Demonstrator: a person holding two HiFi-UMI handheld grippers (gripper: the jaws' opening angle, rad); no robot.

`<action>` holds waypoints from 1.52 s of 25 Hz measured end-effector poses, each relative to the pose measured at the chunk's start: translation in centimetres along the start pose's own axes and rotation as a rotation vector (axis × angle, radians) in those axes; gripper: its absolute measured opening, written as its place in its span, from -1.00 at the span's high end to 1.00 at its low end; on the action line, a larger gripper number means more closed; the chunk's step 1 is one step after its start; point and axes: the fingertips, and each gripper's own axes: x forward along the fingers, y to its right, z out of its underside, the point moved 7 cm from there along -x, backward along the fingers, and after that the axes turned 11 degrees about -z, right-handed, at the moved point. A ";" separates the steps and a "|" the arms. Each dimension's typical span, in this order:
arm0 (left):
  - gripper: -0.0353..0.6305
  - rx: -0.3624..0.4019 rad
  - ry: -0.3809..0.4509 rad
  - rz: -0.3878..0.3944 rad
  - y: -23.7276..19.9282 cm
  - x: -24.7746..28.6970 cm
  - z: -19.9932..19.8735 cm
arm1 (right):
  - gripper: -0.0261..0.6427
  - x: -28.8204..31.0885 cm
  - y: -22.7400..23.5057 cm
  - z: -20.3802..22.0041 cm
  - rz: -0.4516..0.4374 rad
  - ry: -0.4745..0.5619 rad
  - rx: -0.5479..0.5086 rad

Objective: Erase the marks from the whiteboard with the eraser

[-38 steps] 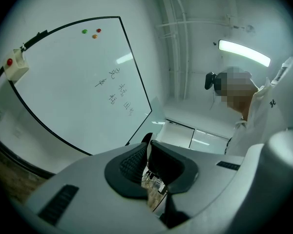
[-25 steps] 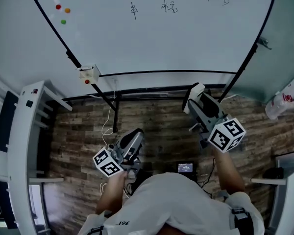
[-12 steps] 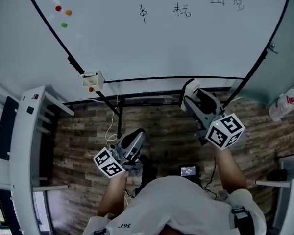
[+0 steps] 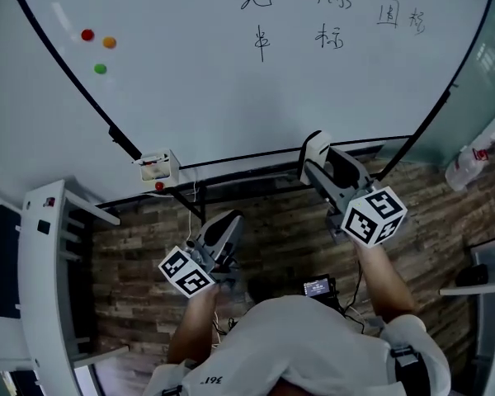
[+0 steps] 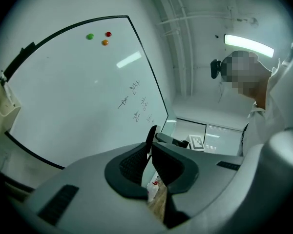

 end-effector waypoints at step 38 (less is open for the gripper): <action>0.79 0.187 0.106 0.051 -4.4 11.0 -11.6 | 0.19 12.8 2.3 -12.2 0.046 -0.036 -0.368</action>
